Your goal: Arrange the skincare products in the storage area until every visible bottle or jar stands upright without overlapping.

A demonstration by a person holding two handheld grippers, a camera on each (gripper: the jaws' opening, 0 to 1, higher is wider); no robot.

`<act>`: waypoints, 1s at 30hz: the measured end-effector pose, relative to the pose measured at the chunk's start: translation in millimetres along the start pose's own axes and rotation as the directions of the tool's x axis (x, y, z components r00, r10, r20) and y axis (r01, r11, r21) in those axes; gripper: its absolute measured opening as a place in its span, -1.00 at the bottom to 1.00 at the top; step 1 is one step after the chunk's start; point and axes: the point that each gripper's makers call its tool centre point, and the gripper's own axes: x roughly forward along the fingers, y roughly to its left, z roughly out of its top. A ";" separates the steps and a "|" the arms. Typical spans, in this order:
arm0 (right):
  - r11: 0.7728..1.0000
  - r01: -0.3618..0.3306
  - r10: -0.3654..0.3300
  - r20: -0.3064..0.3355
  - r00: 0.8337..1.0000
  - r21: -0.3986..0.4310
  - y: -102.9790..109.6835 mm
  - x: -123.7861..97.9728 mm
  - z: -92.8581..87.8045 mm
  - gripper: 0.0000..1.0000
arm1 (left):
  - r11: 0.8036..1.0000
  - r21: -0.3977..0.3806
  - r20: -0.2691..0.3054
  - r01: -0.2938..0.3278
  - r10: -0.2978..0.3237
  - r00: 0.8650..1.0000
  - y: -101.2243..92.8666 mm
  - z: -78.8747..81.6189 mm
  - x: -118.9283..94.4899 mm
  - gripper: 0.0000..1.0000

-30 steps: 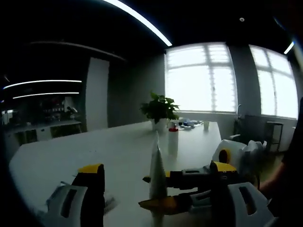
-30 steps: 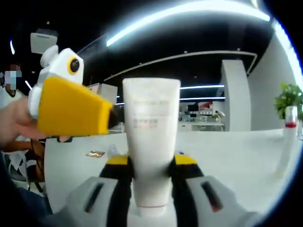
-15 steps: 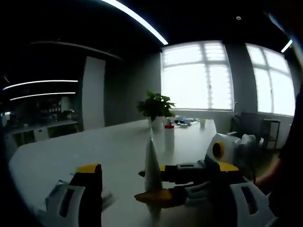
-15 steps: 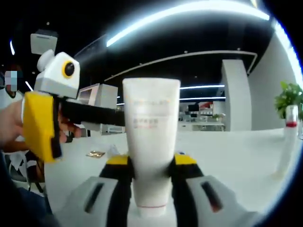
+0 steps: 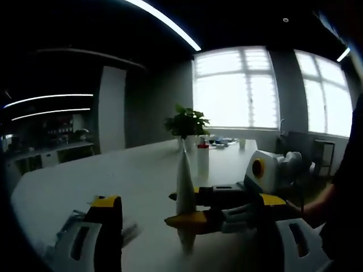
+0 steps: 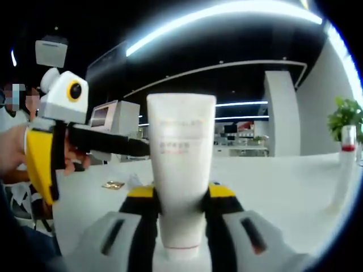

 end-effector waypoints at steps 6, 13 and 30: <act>1.000 0.001 -0.001 0.000 1.000 0.003 -2.6 0.4 -0.1 -0.39 | 1.000 0.000 -0.011 -0.001 0.001 1.000 1.9 -6.8 -4.4 0.99; 1.000 0.002 -0.002 -0.002 1.000 0.004 -3.2 0.8 -0.2 -0.39 | 1.000 0.003 -0.021 0.001 -0.001 1.000 1.9 -11.7 -8.3 0.99; 1.000 0.016 -0.016 -0.005 1.000 0.008 -9.0 2.0 -1.2 -0.40 | 0.999 -0.006 -0.024 -0.034 0.034 0.999 13.2 -27.0 -30.7 0.99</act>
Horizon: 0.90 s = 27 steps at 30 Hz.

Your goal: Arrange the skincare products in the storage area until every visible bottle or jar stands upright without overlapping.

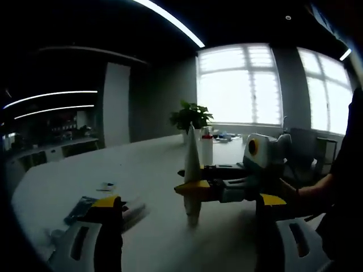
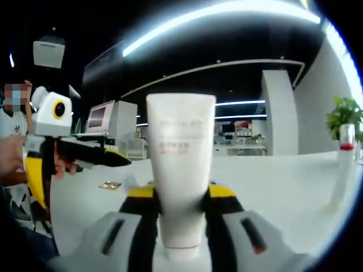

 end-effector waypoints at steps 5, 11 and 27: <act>1.000 0.010 -0.010 -0.005 1.000 -0.002 -6.1 -1.3 0.6 -0.40 | 1.000 0.000 0.006 -0.013 0.013 1.000 3.0 -2.5 -6.3 0.99; 1.000 0.024 -0.024 -0.011 1.000 -0.005 -13.0 -3.1 1.1 -0.40 | 1.000 -0.007 0.002 -0.022 0.022 1.000 5.5 -5.4 -10.5 0.99; 0.989 0.141 -0.141 0.002 0.990 -0.036 -64.4 -11.2 19.4 -0.40 | 0.999 -0.020 0.016 -0.027 0.027 1.000 12.5 -7.8 -17.4 0.99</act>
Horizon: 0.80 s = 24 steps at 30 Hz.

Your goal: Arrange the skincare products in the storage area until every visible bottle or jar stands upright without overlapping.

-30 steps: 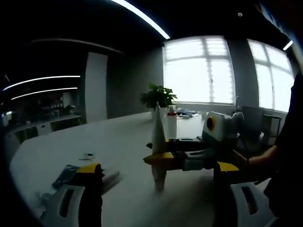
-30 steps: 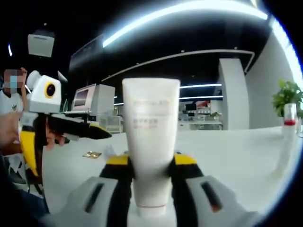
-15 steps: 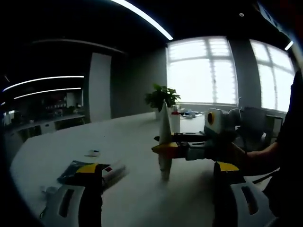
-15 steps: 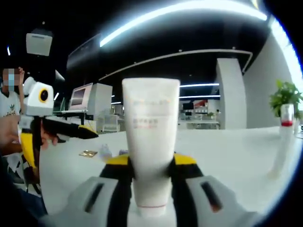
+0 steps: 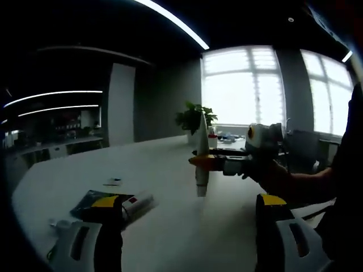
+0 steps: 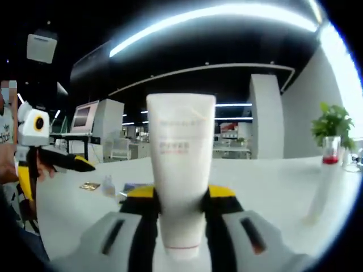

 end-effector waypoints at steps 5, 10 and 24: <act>0.997 0.078 -0.078 0.007 0.997 -0.015 -26.1 -4.0 7.2 -0.40 | 1.000 -0.006 0.005 -0.001 0.001 1.000 4.7 -2.6 -3.1 0.99; 0.981 0.191 -0.191 0.003 0.982 -0.031 -65.9 -9.4 8.7 -0.40 | 1.000 -0.014 0.007 0.009 -0.009 1.000 6.9 -5.3 -4.6 0.99; 0.921 0.389 -0.390 -0.047 0.920 -0.016 -147.6 -14.5 -18.6 -0.41 | 0.999 -0.008 0.004 0.049 -0.049 0.999 11.3 -3.9 -1.0 0.99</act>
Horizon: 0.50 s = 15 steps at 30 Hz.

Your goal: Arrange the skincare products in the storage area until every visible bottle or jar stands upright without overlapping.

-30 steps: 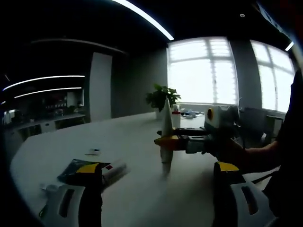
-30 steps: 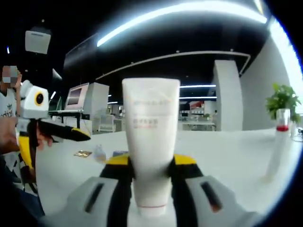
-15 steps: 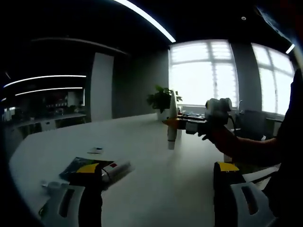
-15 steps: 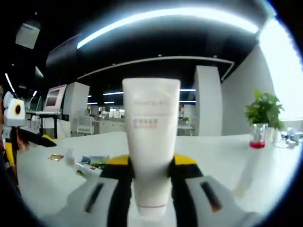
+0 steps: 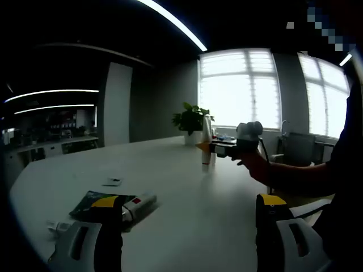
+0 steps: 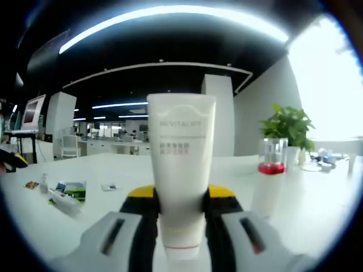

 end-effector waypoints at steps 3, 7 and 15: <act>1.000 0.025 -0.025 -0.006 1.000 0.016 -7.7 -1.3 -3.7 -0.41 | 1.000 -0.003 0.000 0.007 -0.007 1.000 0.7 -0.4 0.0 0.99; 0.999 0.041 -0.041 -0.010 0.999 0.013 -13.5 1.4 -5.7 -0.41 | 1.000 -0.002 -0.003 0.012 -0.012 1.000 2.1 -1.3 0.6 0.99; 0.998 0.058 -0.058 -0.024 0.998 0.036 -25.6 11.1 -13.9 -0.41 | 1.000 -0.003 -0.012 0.010 -0.010 1.000 5.4 -6.3 0.6 0.99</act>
